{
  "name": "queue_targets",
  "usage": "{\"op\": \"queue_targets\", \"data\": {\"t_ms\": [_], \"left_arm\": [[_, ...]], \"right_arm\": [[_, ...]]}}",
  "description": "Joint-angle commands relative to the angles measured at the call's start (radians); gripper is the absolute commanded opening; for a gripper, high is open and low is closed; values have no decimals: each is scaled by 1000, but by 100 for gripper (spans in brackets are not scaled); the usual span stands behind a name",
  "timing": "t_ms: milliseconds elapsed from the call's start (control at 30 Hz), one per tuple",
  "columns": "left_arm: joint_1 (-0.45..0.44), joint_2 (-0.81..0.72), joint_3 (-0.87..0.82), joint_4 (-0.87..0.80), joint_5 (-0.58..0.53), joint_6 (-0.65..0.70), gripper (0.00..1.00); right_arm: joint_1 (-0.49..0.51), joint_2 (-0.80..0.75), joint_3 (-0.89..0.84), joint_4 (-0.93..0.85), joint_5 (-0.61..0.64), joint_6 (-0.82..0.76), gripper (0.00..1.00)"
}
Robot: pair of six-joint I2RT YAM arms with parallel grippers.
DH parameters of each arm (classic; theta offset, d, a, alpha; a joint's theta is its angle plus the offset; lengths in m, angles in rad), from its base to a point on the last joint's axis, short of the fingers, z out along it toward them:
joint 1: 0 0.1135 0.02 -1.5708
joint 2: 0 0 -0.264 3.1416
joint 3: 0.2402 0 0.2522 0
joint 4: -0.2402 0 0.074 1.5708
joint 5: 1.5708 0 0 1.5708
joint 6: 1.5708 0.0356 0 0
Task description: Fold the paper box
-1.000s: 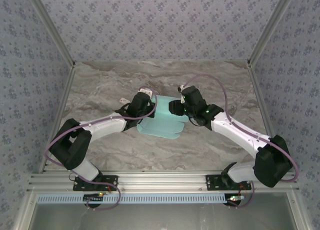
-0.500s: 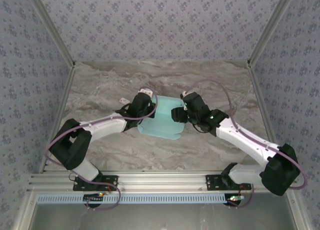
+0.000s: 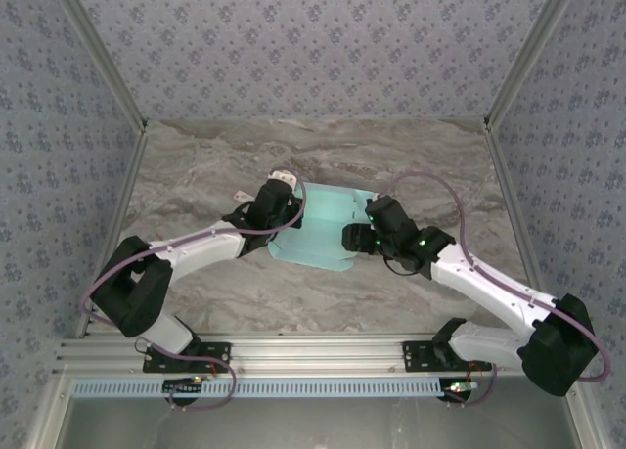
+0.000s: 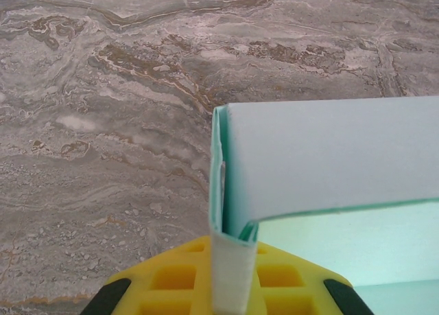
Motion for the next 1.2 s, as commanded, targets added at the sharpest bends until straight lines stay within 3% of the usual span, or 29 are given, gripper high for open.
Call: {"op": "queue_targets", "data": {"t_ms": [0,567,1167], "left_arm": [[1,-39,7,3,-3,11,4],[0,-63,-15,18,6,4,4],[-10,-56,-29,33,17,-10,4]], "right_arm": [[-9,1,-16,38,6,101,71],[-53,18,-62,198,-59,144,69],[-29,25,-35,256,-76,60,56]]}}
